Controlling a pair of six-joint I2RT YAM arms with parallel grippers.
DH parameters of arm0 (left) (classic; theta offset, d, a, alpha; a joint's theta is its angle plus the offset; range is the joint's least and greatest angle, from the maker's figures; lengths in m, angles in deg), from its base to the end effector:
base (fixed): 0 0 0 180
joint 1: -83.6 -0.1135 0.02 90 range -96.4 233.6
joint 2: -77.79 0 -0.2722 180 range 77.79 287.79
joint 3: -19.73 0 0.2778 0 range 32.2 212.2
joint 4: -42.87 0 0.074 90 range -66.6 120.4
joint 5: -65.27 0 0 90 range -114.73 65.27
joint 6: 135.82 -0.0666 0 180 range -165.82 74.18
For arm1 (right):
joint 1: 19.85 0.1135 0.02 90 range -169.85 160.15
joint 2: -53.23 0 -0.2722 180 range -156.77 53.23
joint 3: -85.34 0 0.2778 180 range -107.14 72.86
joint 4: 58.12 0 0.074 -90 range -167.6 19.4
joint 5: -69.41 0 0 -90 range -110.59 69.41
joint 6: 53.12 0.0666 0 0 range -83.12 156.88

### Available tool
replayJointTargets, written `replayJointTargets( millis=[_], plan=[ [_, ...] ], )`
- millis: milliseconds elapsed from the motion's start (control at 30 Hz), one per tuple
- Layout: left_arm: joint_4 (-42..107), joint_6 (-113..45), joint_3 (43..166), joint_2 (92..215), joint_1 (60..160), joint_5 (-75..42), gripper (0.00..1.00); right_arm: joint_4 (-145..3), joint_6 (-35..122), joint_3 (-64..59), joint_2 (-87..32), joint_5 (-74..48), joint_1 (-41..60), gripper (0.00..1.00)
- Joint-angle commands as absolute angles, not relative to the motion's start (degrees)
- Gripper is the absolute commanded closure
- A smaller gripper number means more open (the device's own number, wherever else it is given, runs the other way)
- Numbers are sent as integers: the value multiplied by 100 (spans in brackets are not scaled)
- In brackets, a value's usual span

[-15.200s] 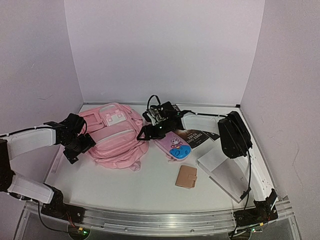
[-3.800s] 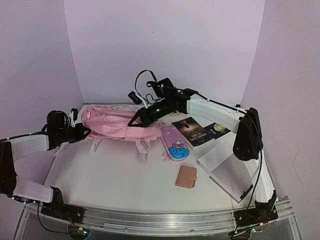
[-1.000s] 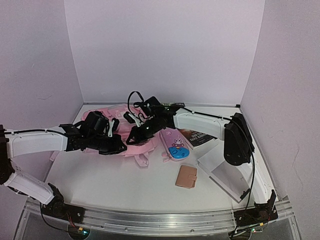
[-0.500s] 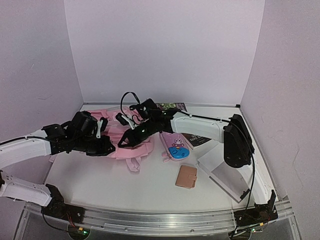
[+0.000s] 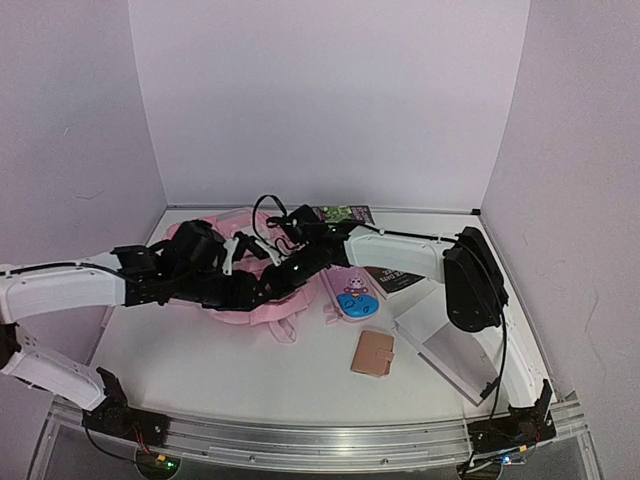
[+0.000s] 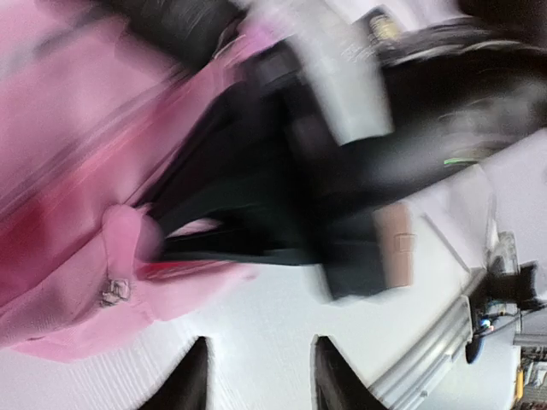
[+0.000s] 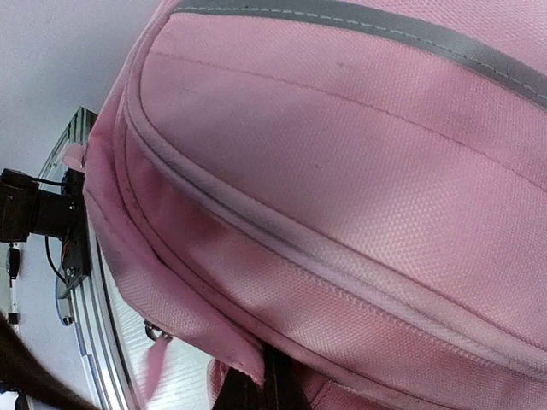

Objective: Pack the student bag
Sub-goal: Unzip the student bag at the center of the board.

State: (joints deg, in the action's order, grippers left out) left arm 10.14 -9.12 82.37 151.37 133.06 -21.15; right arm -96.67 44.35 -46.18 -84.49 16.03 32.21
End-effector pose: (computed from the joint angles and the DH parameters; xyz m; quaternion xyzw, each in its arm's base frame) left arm 0.2032 -0.2439 0.2249 0.1143 0.9119 -0.2895 0.2676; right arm 0.3302 0.4882 0.1769 -0.4443 0.7649 0.4330 0.1731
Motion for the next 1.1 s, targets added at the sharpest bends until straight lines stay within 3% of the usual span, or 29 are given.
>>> replayJointTargets(
  millis=[0,67,200,333,567,633,867,1067],
  plan=[
    [916,-842,8237,13970,13397,-2829,41,-9135,4334,-4588,-8370,1462,3246,100],
    [554,-585,8177,13578,13390,-3365,31,-9139,4246,-4507,-8346,1434,3243,100],
    [-70,116,8051,12947,13337,-4279,23,-9145,4078,-4373,-8270,1318,3243,97],
    [-667,621,8019,12868,13254,-4633,21,-9169,4031,-4282,-8100,1238,3241,71],
    [-863,833,8022,13155,13214,-4660,21,-9188,3927,-3571,-7399,1236,3242,38],
    [-810,788,8024,13188,13180,-4630,21,-9228,3813,-3376,-7216,1192,3248,36],
    [-731,846,7992,13254,13011,-4514,21,-9250,4188,-3065,-7122,1328,3449,44],
    [-663,1081,7967,13427,12895,-4487,22,-8667,4854,-2998,-7358,315,3866,43]
  ],
)
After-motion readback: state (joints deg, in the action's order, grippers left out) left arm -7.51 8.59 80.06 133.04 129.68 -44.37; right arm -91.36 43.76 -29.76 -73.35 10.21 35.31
